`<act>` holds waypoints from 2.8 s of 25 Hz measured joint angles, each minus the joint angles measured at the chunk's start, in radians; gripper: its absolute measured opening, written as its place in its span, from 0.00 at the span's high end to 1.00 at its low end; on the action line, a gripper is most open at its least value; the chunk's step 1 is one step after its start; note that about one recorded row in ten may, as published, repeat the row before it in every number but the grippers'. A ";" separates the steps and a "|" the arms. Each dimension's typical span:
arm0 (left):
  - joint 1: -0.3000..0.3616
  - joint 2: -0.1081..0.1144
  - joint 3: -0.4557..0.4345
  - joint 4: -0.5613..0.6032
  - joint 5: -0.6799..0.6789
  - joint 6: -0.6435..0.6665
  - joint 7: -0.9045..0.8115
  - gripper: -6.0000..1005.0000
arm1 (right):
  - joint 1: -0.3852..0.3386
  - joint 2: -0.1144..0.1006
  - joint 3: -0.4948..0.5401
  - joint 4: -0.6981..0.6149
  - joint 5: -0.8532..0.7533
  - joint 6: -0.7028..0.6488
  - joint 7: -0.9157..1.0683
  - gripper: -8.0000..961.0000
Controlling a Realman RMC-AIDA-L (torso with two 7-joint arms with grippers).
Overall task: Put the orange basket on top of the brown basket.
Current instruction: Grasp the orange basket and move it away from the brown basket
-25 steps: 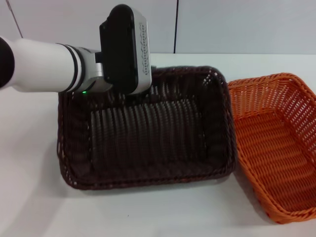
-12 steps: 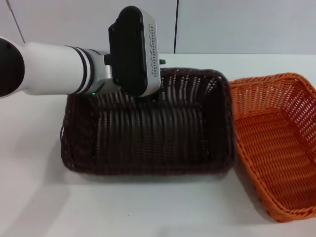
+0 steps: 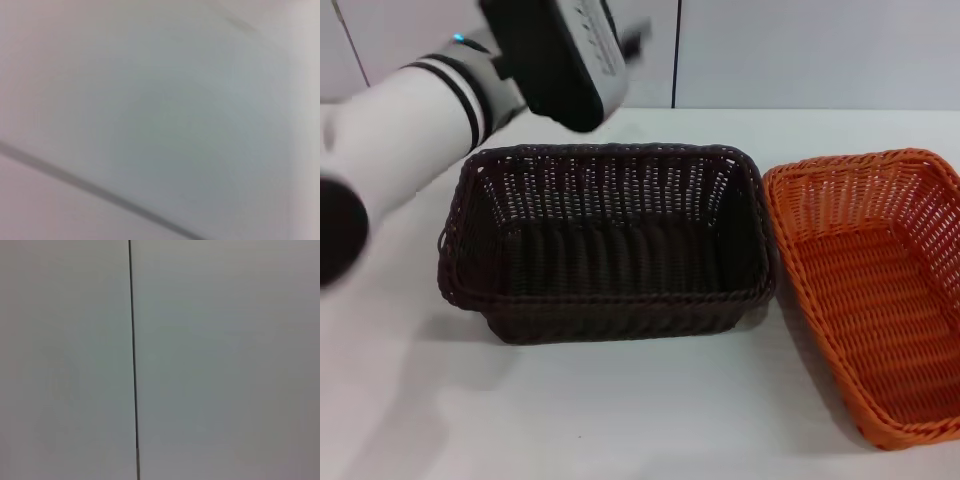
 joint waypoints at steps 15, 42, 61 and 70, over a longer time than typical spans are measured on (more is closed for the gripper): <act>0.368 0.004 0.297 0.364 -0.045 1.405 -0.885 0.24 | 0.014 -0.010 -0.048 -0.183 -0.075 -0.060 0.000 0.15; 0.365 -0.001 0.324 0.814 -0.213 1.409 -1.113 0.24 | 0.395 0.019 0.629 -1.342 -0.434 -2.825 -0.398 0.15; 0.359 -0.002 0.330 0.820 -0.260 1.370 -1.110 0.24 | 0.308 0.033 0.624 -1.479 -0.373 -3.263 -0.430 0.16; 0.358 -0.003 0.336 0.820 -0.260 1.362 -1.110 0.24 | 0.280 0.028 0.602 -1.430 -0.357 -3.289 -0.440 0.17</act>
